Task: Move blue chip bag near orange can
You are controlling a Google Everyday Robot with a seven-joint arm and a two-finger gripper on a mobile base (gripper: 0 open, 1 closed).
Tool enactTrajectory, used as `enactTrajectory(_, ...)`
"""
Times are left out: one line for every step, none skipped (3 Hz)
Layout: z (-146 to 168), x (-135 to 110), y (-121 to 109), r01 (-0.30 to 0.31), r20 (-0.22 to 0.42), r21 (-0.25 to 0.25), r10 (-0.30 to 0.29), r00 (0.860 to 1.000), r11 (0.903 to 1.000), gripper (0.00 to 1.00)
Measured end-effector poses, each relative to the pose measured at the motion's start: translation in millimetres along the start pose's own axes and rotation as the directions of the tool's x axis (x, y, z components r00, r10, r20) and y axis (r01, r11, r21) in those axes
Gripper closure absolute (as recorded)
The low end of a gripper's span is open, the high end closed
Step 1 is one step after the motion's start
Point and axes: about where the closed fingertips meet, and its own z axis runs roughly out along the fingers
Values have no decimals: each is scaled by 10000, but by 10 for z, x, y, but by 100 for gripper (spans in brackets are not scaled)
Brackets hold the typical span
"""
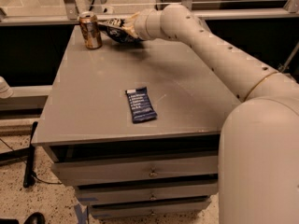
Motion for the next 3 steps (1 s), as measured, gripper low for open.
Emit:
enactTrajectory(21, 4, 126, -117, -10, -240, 117, 9999, 9996, 36)
enactTrajectory(32, 14, 215, -201, -31, -428, 200, 9998, 9989, 13)
enactTrajectory(21, -6, 297, -322, 2, -642, 323, 9995, 9974, 0)
